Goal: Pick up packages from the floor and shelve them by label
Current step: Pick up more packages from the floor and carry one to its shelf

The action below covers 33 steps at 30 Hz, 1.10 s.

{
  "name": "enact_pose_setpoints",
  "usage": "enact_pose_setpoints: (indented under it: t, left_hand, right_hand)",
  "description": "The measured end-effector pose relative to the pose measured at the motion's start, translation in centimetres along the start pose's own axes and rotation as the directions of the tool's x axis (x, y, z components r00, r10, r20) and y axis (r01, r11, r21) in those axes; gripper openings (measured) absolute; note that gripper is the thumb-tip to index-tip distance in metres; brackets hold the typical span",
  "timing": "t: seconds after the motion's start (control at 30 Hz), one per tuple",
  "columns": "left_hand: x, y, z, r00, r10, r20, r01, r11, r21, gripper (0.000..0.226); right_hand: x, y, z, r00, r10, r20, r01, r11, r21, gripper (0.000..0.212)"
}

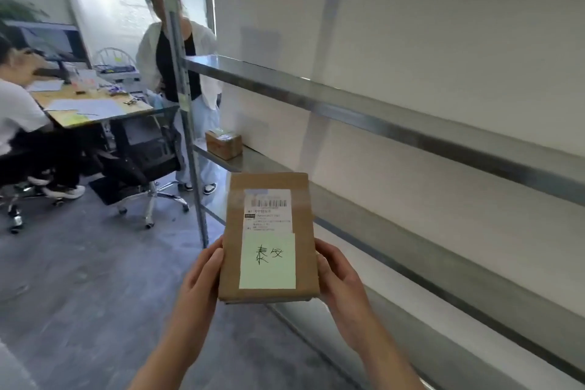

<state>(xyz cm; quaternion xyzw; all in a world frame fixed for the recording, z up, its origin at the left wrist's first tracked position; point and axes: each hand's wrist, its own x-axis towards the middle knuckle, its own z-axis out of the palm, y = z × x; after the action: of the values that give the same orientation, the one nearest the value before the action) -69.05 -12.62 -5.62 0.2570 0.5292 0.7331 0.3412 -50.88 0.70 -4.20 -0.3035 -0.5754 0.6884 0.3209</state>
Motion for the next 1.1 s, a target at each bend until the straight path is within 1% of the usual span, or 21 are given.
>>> enact_pose_setpoints:
  t: [0.03,0.13,0.2,0.3,0.37,0.4,0.5,0.57,0.7,0.83,0.93,1.1]
  left_hand:
    - [1.0,0.5,-2.4,0.999,0.01,-0.033,-0.009,1.0,0.016,0.039]
    - [3.4,2.3,-8.8,0.992,0.04,-0.123,-0.035,0.998,0.045,0.064]
    - [4.9,3.3,-12.4,0.982,0.049,-0.184,-0.036,0.997,0.073,0.071]
    - [7.2,3.9,-16.6,0.959,0.056,-0.277,-0.031,0.995,0.095,0.082]
    - [9.2,4.2,-18.2,0.959,0.042,-0.279,-0.016,0.995,0.096,0.076]
    - [10.4,4.3,-18.7,0.961,0.033,-0.273,-0.006,0.995,0.097,0.07]
    - [14.6,4.2,-19.1,0.961,0.005,-0.278,0.031,0.991,0.127,0.049]
    - [17.7,4.1,-18.5,0.965,0.011,-0.262,0.029,0.989,0.146,0.043]
    - [24.8,4.6,-17.6,0.957,0.052,-0.284,-0.007,0.988,0.157,0.045]
    - [31.5,6.9,-18.7,0.941,0.072,-0.331,-0.025,0.989,0.144,0.045]
    - [36.5,10.2,-19.9,0.924,0.134,-0.358,-0.074,0.982,0.176,0.046]
    - [42.7,12.8,-21.1,0.912,0.187,-0.365,-0.136,0.977,0.162,0.054]
  right_hand:
    - [1.9,0.4,2.3,0.999,0.007,0.04,-0.007,1.0,0.0,0.033]
    - [6.7,1.9,9.0,0.986,0.046,0.158,-0.049,0.999,0.019,0.034]
    - [9.1,3.2,12.8,0.974,0.061,0.219,-0.069,0.997,0.032,0.037]
    - [12.0,4.8,17.2,0.959,0.087,0.271,-0.109,0.992,0.065,0.043]
    - [14.2,5.2,19.0,0.953,0.107,0.283,-0.134,0.988,0.078,0.064]
    - [15.6,5.2,19.6,0.953,0.114,0.28,-0.141,0.987,0.075,0.068]
    - [20.1,5.5,19.8,0.958,0.126,0.257,-0.154,0.984,0.092,0.048]
    - [23.4,5.4,19.6,0.966,0.116,0.229,-0.14,0.986,0.092,0.04]
    - [30.7,4.5,19.9,0.966,0.072,0.248,-0.102,0.989,0.109,0.031]
    - [38.9,3.2,22.6,0.951,0.026,0.308,-0.057,0.994,0.092,0.031]
    - [44.4,1.6,25.7,0.939,-0.018,0.344,-0.024,0.993,0.116,0.033]
    - [50.1,-0.1,29.0,0.926,-0.059,0.372,-0.002,0.987,0.161,0.041]
